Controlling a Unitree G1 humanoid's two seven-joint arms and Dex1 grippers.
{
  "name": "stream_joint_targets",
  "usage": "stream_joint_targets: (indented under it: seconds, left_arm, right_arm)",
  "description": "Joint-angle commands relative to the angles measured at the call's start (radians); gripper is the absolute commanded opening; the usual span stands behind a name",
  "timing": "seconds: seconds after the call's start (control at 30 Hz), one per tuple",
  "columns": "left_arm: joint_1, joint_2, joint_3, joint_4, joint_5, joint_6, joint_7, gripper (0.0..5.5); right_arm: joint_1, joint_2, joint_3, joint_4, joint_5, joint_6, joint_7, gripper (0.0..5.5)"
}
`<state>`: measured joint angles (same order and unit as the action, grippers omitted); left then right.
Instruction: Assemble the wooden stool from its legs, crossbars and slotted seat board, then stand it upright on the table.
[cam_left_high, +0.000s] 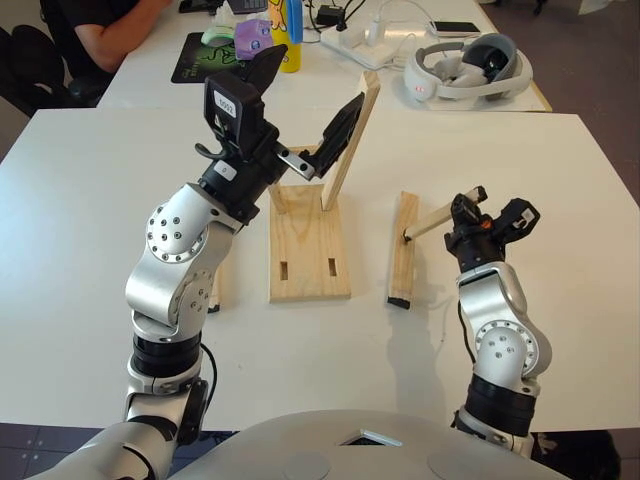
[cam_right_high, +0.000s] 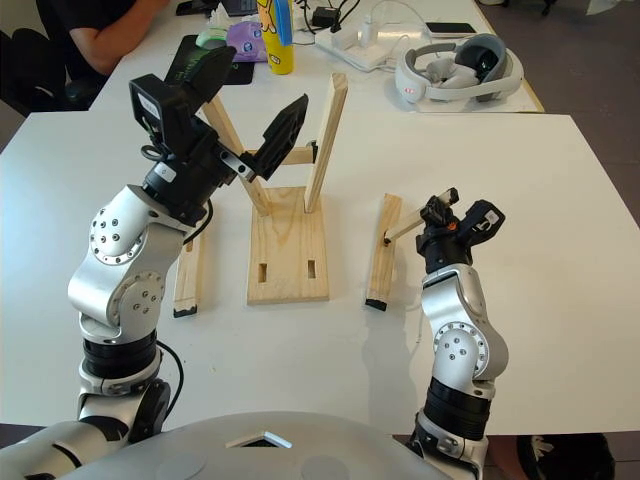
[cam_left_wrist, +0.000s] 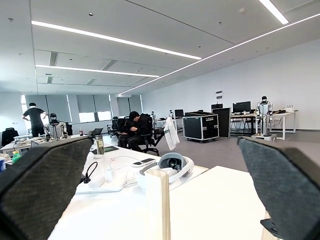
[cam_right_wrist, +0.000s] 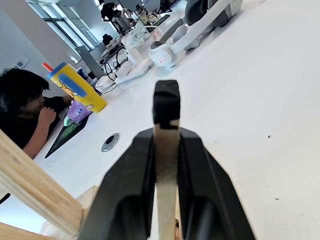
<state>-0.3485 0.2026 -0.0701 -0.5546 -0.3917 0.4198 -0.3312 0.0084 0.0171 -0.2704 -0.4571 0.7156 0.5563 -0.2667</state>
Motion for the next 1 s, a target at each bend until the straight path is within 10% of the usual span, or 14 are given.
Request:
stream_joint_targets:
  seconds: [0.03,1.0]
  left_arm:
    - [-0.013,0.005,-0.004,0.012,-0.004,0.003,-0.011,5.4]
    - [-0.042,0.008,-0.004,0.036,-0.015,0.013,-0.053,5.4]
  right_arm:
    - [-0.001,0.01,-0.002,0.021,-0.015,-0.019,0.013,0.41]
    - [0.034,0.061,0.038,0.028,-0.111,-0.082,0.022,0.41]
